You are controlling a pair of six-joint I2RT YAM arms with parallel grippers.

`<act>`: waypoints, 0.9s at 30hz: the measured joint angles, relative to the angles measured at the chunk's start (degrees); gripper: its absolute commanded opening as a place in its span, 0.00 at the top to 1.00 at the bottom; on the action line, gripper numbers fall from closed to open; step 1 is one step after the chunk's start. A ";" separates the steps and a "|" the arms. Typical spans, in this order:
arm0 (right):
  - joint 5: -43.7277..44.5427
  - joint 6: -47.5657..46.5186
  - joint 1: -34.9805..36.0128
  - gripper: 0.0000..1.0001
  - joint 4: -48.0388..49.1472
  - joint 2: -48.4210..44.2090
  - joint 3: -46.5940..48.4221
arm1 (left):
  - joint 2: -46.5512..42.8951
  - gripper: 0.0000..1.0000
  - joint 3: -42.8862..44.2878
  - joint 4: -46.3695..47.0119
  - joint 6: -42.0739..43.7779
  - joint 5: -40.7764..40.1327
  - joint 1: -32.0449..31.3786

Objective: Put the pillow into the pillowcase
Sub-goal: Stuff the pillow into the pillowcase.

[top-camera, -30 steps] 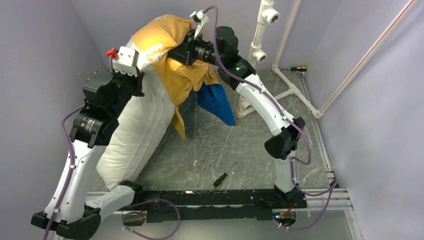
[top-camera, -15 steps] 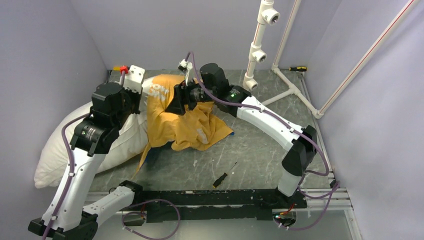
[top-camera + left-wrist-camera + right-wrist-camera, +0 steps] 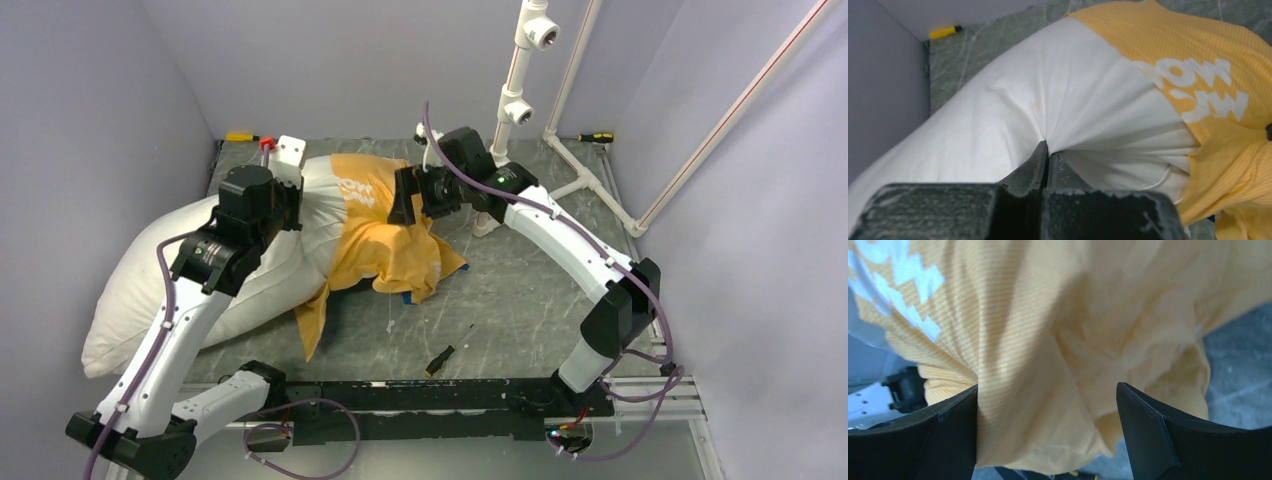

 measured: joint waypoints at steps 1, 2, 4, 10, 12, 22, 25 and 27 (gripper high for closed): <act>0.74 0.02 0.00 0.06 -0.59 -0.61 -1.75 | 0.35 1.00 -0.17 -0.26 -1.16 -0.04 -0.15; 1.40 0.00 0.04 0.06 -0.63 -1.38 -4.52 | 0.70 1.00 -0.33 -0.92 -2.29 -0.17 -0.35; 2.69 -0.02 0.02 0.06 -0.61 -2.29 -8.74 | 1.27 1.00 -0.52 -2.29 -4.44 -0.42 -0.59; 5.79 -2.75 -1.20 0.07 -3.80 -1.64 -17.33 | 1.36 1.00 -1.11 -3.26 -7.06 -6.21 -0.13; 4.13 -3.74 -1.86 0.08 -4.42 -1.18 -17.99 | 0.98 1.00 -1.11 -2.51 -7.21 -7.10 0.07; -1.38 -4.70 -1.66 0.08 -5.68 -2.97 0.07 | 0.70 1.00 -2.67 -1.11 -9.29 -3.87 0.20; -1.49 -4.94 -1.20 0.12 -7.50 -0.72 14.08 | 0.70 1.00 -3.39 0.09 -10.32 -2.12 0.39; -1.46 -4.96 -0.52 0.17 -7.89 1.75 22.23 | 0.74 1.00 -3.87 0.83 -10.71 -1.07 0.44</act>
